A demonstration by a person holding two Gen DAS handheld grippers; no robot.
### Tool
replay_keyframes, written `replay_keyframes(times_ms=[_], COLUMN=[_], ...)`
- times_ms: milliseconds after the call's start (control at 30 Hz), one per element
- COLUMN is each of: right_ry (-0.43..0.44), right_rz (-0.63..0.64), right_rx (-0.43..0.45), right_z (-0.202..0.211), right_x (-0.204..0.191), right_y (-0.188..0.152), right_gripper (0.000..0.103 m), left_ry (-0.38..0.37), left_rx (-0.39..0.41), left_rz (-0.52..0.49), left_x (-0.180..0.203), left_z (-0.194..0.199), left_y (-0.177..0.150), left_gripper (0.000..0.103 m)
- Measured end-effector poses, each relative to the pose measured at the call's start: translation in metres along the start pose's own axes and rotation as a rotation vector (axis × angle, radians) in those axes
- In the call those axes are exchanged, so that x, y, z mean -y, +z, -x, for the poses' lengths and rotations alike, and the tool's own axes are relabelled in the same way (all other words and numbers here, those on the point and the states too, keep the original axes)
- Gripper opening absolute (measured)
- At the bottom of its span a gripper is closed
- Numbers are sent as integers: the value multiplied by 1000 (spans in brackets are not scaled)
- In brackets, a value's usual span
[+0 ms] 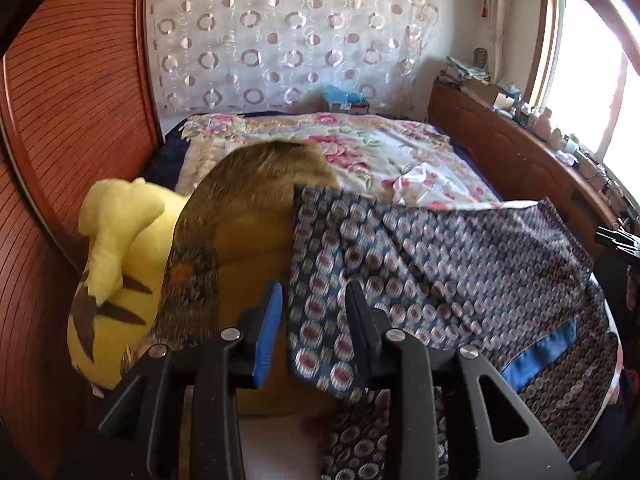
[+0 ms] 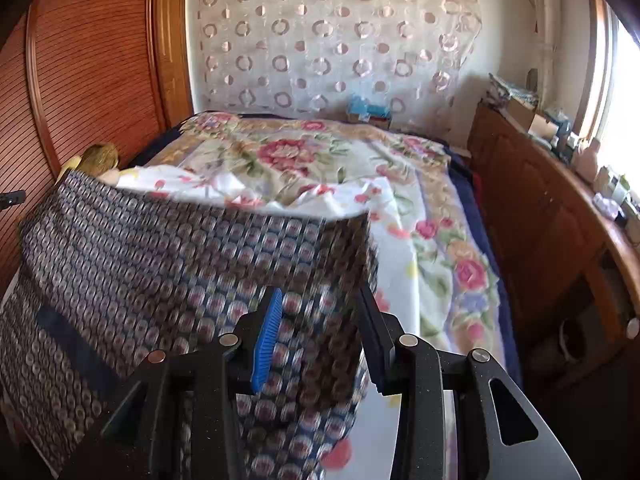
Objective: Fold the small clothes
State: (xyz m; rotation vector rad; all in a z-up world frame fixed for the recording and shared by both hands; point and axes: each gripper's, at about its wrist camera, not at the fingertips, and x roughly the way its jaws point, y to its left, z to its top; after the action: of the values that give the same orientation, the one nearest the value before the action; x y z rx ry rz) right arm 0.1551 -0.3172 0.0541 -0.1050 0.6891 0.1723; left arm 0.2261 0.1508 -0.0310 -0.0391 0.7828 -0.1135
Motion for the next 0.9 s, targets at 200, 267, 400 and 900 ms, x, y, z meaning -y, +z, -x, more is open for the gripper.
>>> replay_keyframes(times_ms=[200, 267, 400, 900], right_ry=[-20, -10, -1, 52], right_rz=[-64, -106, -130, -51], right_rx=[-68, -78, -86, -39], right_z=[-15, -22, -33, -38], right_x=[31, 43, 46, 29], right_y=[-14, -12, -12, -9], right_gripper=[40, 40, 40, 2], left_ry=[2, 3, 14, -8], left_rx=[-42, -48, -54, -47], left_rz=[34, 39, 49, 58], left_x=[-13, -16, -18, -15], left_z=[-14, -17, -21, -25], left_y=[-18, -22, -28, -31], left_gripper=[34, 34, 34, 33])
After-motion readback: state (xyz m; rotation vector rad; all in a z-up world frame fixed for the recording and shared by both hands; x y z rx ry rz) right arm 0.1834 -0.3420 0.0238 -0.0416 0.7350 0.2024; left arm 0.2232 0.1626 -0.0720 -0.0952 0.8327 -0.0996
